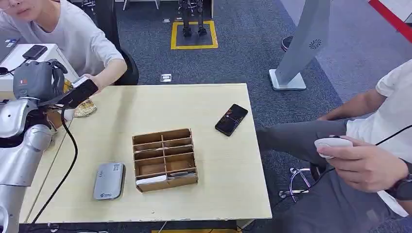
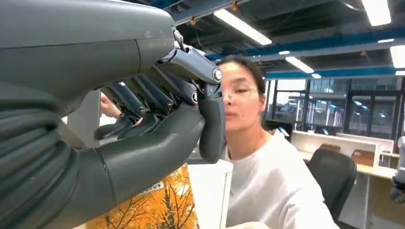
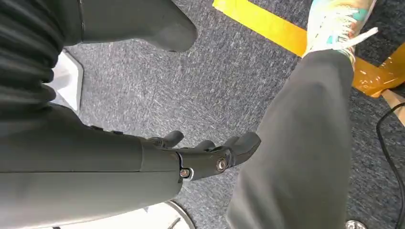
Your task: Pass the card to the sensor for recognition and then transmit it.
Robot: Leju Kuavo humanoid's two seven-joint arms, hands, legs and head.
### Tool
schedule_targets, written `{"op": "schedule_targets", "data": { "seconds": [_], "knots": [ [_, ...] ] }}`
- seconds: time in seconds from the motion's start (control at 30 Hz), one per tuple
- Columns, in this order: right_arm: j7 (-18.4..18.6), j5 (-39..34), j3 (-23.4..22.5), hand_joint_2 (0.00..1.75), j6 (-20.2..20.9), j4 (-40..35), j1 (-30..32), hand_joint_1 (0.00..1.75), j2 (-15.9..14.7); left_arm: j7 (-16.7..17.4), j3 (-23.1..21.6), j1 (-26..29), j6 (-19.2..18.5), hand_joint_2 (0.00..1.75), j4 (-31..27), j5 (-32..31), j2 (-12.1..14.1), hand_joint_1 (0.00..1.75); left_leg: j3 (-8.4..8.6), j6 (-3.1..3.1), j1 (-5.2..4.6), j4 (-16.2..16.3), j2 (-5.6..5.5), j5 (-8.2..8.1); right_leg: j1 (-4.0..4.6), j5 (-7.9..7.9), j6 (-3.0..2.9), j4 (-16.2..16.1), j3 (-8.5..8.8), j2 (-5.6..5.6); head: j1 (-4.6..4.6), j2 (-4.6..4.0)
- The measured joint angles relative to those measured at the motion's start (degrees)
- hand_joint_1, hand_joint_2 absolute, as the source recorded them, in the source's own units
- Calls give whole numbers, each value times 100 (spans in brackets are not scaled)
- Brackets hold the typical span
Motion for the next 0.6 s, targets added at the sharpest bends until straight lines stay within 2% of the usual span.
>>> {"op": "schedule_targets", "data": {
  "seconds": [0.03, 0.07, 0.1, 0.23, 0.37, 0.5, 0.6],
  "knots": [
    [0, 0, 0, 175, 0, 0, 0, 0, 0, 0, 0, 15, 2, 175, 20, 0, -11, 175, 0, 0, 0, 0, 0, 0, 0, 0, 0, 0, 0, 0, -2, 0],
    [0, 0, 0, 175, 0, 0, 0, 0, 0, 0, 0, 34, 2, 175, 46, 0, -24, 152, 0, 0, 0, 0, 1, 0, 0, 0, 0, 0, 0, 1, -2, 0],
    [0, 0, 0, 175, 0, 0, 0, 0, 0, 0, 0, 53, 2, 175, 66, 0, -35, 0, 0, 0, 0, 0, 1, 0, 0, 0, 0, 0, 0, 1, -2, 0],
    [0, 9, 2, 175, 7, 0, 0, 0, 0, -48, 0, 128, 81, 175, 131, 2, -79, 0, 0, 0, 0, 0, 1, 0, 0, 0, 0, 0, 0, 1, -2, 0],
    [0, 13, 4, 175, 9, 0, 0, 0, 2, -212, 13, 290, 416, 175, 134, -13, -94, 0, -1, 0, 0, 0, 1, 0, 0, 0, 0, 1, 0, 1, -2, 0],
    [-20, -4, 4, 175, -4, 0, 14, 0, 4, -376, 196, 700, 765, 175, -10, 20, -92, 0, -1, 0, 0, -1, 4, 0, 0, 0, 0, 1, -2, 4, -2, 0],
    [-28, -15, 4, 175, -18, 0, 33, 0, 4, -428, 328, 1008, 857, 175, -162, 26, -81, 0, -3, 0, 0, -1, 0, 0, 1, -1, 0, 0, -3, 0, -2, 0]
  ]
}}
